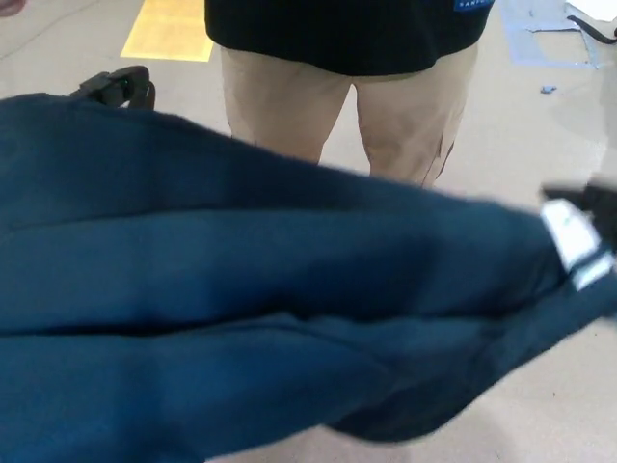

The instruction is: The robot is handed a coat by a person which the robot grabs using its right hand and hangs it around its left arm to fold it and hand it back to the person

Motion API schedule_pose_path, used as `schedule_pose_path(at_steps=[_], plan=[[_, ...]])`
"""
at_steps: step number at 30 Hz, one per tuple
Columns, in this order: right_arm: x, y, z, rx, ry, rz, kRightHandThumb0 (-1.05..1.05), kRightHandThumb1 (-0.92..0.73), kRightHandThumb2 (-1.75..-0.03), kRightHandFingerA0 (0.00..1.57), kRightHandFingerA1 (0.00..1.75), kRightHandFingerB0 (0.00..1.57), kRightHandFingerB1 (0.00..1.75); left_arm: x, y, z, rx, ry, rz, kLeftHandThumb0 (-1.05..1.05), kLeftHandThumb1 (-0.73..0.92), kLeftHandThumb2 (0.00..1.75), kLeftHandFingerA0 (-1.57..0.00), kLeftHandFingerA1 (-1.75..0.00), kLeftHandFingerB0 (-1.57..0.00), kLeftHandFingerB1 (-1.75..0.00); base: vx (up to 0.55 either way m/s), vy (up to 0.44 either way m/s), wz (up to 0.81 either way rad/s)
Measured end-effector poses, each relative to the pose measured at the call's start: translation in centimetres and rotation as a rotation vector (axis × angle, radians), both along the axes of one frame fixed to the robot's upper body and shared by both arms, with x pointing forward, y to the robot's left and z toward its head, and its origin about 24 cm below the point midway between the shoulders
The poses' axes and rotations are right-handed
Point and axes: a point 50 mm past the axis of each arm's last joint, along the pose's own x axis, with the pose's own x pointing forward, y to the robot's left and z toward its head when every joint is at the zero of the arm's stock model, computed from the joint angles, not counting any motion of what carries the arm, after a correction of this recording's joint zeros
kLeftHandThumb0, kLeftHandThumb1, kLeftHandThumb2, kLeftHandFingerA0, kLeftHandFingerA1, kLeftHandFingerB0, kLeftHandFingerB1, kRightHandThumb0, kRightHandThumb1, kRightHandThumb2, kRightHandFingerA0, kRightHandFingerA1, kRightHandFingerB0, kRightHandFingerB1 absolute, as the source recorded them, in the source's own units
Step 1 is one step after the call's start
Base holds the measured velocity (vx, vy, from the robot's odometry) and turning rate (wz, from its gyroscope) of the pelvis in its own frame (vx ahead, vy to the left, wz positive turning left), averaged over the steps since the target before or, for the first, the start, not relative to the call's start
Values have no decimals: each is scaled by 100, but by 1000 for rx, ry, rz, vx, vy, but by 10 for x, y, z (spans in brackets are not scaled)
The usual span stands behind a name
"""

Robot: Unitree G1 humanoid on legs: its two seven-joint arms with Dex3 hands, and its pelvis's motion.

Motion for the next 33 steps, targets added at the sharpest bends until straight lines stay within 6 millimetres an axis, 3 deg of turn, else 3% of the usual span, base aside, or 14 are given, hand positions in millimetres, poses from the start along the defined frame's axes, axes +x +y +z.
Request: schedule_pose_path(at_steps=[5,10,11,12,14,15,21,23,25,26,27,29,30,33], plan=[[-15,-6,-44,-221,218,119,-90,-59,-91,0,2,0,3,1,4,7,-10,-42,14,-77,66,102,-9,-45,-3,-40,0,0,0],[-24,-29,-66,-344,336,135,-92,-58,-92,0,0,0,0,2,5,16,-17,-88,19,-75,66,102,-5,-41,-4,-37,0,0,0],[-27,-36,-72,-364,366,131,-89,-56,-89,0,0,0,0,3,6,18,-19,-102,20,-76,85,67,-11,-28,-10,-27,0,0,0],[-28,-40,-75,-376,384,128,-88,-55,-88,0,0,0,0,3,6,20,-19,-110,21,-76,85,67,-12,-28,-10,-27,0,0,0],[-30,-51,-82,-407,425,121,-87,-54,-87,0,0,0,0,4,8,25,-17,-133,23,-76,86,67,-11,-27,-10,-26,0,0,0],[-30,-53,-84,-415,435,119,-86,-53,-87,0,1,0,0,4,8,27,-17,-140,22,-76,67,103,-5,-41,-4,-36,0,0,0],[-31,-76,-101,-507,489,86,-86,-54,-88,0,0,0,0,4,11,35,-9,-173,19,-75,67,102,-5,-41,-3,-34,0,0,0],[-30,-81,-105,-533,493,74,-91,-60,-94,0,0,0,0,4,11,36,-9,-180,15,-75,67,103,-5,-41,-4,-34,0,0,0],[-29,-84,-109,-549,491,54,-81,-73,-107,0,15,0,13,4,10,37,-8,-186,9,-77,66,102,-5,-41,-3,-35,0,0,0],[-28,-85,-112,-553,480,34,-80,-71,-91,0,8,0,9,4,10,39,-6,-194,6,-76,65,102,-5,-41,-4,-35,0,0,0],[-27,-84,-114,-551,475,26,-80,-79,-111,0,15,0,14,4,10,39,-6,-196,5,-75,85,66,-11,-29,-8,-28,0,0,0],[-24,-80,-120,-536,458,-5,-75,-75,-107,0,17,0,16,4,9,41,-5,-205,-1,-74,85,67,-12,-28,-10,-26,0,0,0],[-23,-78,-123,-528,452,-17,-71,-71,-100,0,19,0,19,5,9,42,-4,-209,-3,-77,70,103,-4,-39,-4,-39,0,0,0],[-19,-69,-132,-486,436,-62,-70,-68,-96,4,26,4,22,5,8,46,-1,-225,-14,-76,68,103,-5,-41,-4,-38,0,0,0]])
